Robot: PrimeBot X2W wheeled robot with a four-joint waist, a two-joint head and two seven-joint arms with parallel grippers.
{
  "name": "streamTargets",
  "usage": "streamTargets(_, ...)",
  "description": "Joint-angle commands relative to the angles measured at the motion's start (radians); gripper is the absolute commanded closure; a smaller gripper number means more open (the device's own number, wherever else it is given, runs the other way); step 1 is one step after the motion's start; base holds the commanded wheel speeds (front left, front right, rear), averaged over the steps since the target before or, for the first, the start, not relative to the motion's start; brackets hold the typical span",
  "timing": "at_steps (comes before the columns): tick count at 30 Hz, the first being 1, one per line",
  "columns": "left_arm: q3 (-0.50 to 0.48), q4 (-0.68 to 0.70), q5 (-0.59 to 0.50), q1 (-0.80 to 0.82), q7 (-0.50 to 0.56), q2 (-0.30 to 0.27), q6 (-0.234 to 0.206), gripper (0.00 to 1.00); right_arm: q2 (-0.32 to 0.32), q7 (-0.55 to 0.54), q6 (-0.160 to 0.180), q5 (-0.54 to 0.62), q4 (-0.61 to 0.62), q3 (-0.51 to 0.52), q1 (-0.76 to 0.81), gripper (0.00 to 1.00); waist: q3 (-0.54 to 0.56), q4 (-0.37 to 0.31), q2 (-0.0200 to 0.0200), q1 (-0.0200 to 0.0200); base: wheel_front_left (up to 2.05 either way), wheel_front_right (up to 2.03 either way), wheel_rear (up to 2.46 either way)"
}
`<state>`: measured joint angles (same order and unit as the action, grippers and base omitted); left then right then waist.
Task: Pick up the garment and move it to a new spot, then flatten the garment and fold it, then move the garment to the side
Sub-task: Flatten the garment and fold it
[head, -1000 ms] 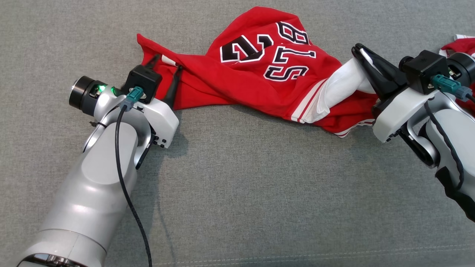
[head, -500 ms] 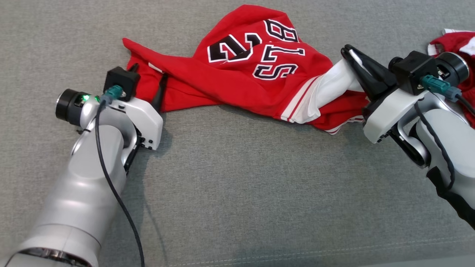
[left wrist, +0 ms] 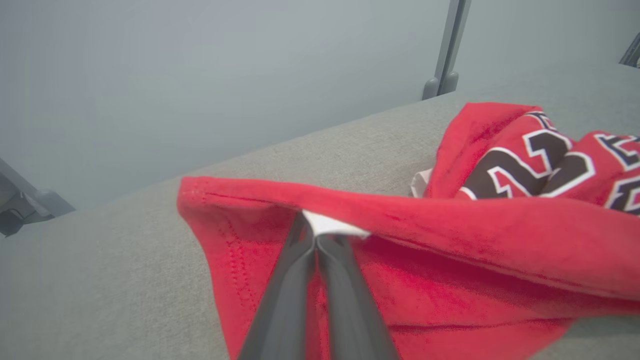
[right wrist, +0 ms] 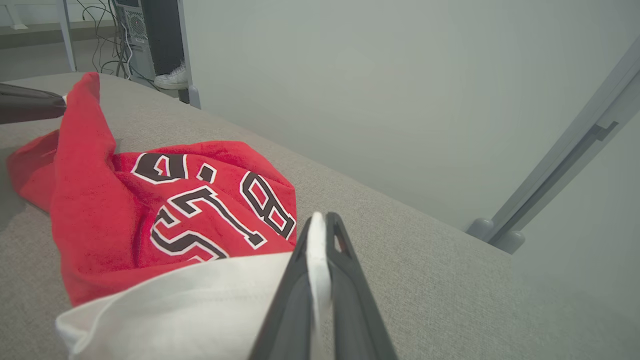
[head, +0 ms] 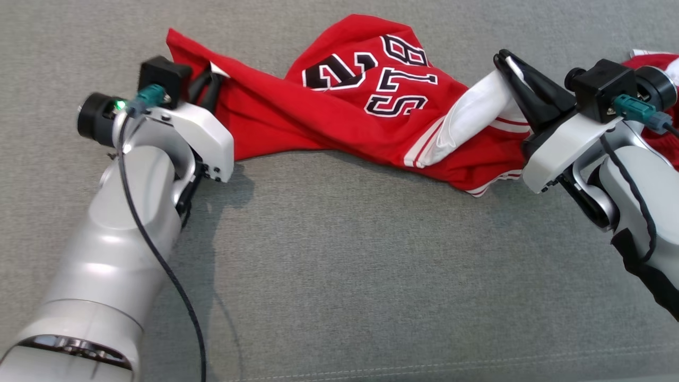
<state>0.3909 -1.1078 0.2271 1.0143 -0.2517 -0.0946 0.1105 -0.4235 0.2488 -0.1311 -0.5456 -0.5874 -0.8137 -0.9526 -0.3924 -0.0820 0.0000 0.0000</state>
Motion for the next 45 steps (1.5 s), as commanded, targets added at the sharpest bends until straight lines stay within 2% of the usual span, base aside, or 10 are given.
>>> streamTargets(1,-0.027,0.036,0.009,0.044,-0.010,-0.049,0.004,1.00,-0.010,0.013,0.000,-0.001,0.027,0.009,0.022,1.00,0.015,0.016,0.0000,0.0000,0.00,0.00,0.00)
streamTargets(13,-0.084,0.177,0.025,0.185,-0.010,-0.217,0.011,1.00,-0.056,0.013,0.000,0.030,0.080,0.132,-0.086,1.00,0.134,0.118,0.0000,0.0000,0.00,0.00,0.00)
streamTargets(18,-0.040,0.188,0.060,0.076,0.035,-0.203,0.018,1.00,-0.089,0.011,0.000,0.007,0.080,0.086,-0.023,1.00,0.178,0.156,0.0000,0.0000,0.00,0.00,0.00)
streamTargets(26,0.078,0.276,0.229,-0.337,0.107,-0.156,0.020,1.00,-0.232,-0.052,0.000,-0.122,0.168,-0.091,0.156,1.00,0.182,0.184,0.0000,0.0000,0.00,0.00,0.00)
streamTargets(29,0.083,0.278,0.257,-0.416,0.102,-0.145,0.020,1.00,-0.260,-0.065,0.000,-0.147,0.198,-0.127,0.178,1.00,0.178,0.183,0.0000,0.0000,0.00,0.00,0.00)
streamTargets(30,0.093,0.272,0.270,-0.485,0.084,-0.121,0.014,0.65,-0.286,-0.082,0.000,-0.169,0.224,-0.163,0.194,1.00,0.173,0.183,0.0000,0.0000,0.00,0.00,0.00)
streamTargets(31,0.092,0.268,0.275,-0.498,0.079,-0.114,0.011,0.18,-0.291,-0.083,0.000,-0.175,0.228,-0.169,0.195,1.00,0.172,0.183,0.0000,0.0000,0.00,0.00,0.00)
streamTargets(32,0.092,0.264,0.281,-0.507,0.076,-0.105,0.010,0.00,-0.295,-0.082,0.000,-0.178,0.231,-0.174,0.195,1.00,0.172,0.184,0.0000,0.0000,0.00,0.00,0.00)
streamTargets(37,0.106,0.270,0.263,-0.513,0.069,-0.109,-0.017,0.00,-0.303,-0.085,0.000,-0.187,0.238,-0.189,0.184,1.00,0.172,0.193,0.0000,0.0000,0.00,0.00,0.00)
streamTargets(45,0.078,0.349,0.289,-0.526,0.095,-0.160,-0.035,0.00,-0.295,-0.070,0.000,-0.193,0.223,-0.193,0.179,1.00,0.168,0.215,0.0000,0.0000,0.00,0.00,0.00)
